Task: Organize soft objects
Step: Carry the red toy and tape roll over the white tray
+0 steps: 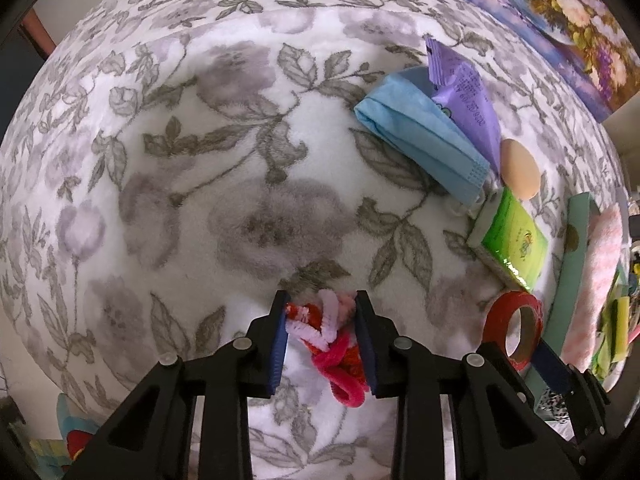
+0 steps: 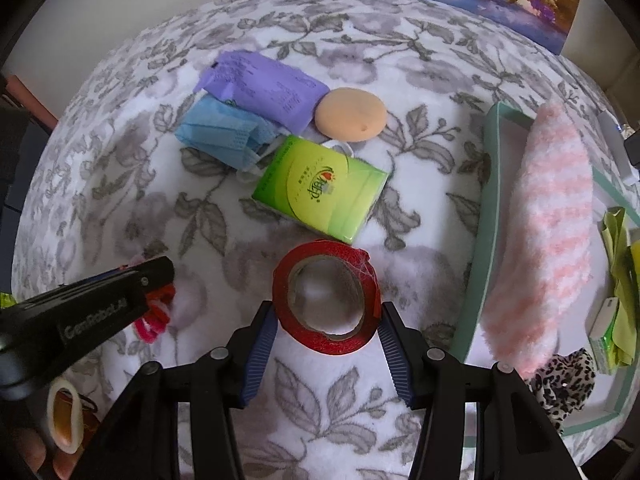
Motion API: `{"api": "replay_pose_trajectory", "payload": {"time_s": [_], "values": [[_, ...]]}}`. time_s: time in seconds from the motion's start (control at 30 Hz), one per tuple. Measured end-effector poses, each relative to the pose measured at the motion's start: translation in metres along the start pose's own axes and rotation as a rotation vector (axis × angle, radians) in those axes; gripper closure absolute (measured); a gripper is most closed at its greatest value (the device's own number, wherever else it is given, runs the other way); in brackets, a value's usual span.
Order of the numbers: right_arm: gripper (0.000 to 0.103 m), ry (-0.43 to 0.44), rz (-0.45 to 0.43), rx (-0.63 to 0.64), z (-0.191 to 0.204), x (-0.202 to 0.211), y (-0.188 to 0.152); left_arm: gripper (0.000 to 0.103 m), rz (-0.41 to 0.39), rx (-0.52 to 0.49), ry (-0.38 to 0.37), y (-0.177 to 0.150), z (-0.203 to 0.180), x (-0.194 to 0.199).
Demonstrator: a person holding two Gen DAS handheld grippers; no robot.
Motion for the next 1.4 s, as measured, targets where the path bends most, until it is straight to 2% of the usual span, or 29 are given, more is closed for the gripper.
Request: {"api": "replay_pose_trajectory", "payload": {"time_s": [0.27, 0.67, 0.77, 0.97, 1.17, 1.27, 1.4], "values": [[0.048, -0.002, -0.030, 0.001, -0.005, 0.016, 0.007, 0.072, -0.052, 0.004, -0.042, 0.006, 0.003, 0.020], [0.048, -0.015, -0.122, -0.059, -0.016, 0.055, 0.015, 0.072, -0.139, -0.020, -0.041, 0.018, 0.002, 0.050], [0.048, -0.043, -0.143, -0.070, -0.025, 0.062, 0.019, 0.072, -0.157, -0.028, -0.050, 0.013, -0.005, 0.058], [0.048, -0.079, -0.178, -0.121, -0.053, 0.077, 0.026, 0.072, -0.189, -0.050, -0.071, 0.017, -0.030, 0.068], [0.048, -0.122, -0.201, -0.184, -0.088, 0.090, 0.030, 0.072, -0.231, -0.159, -0.039, 0.018, -0.066, 0.086], [0.048, -0.161, -0.206, -0.190, -0.105, 0.094, 0.030, 0.072, -0.237, -0.199, -0.054, 0.020, -0.088, 0.092], [0.048, -0.167, -0.204, -0.250, -0.132, 0.097, 0.027, 0.072, -0.249, -0.260, -0.069, 0.019, -0.123, 0.097]]}}
Point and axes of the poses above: each gripper's, at about its wrist camera, not at the fingertips, and x roughly against the way its jaws point, z to its left, y to its top, the point moved 6 cm from there along -x, roughly the way its jaws point, and after that the axes turned 11 degrees about -z, right-handed, at the moved point
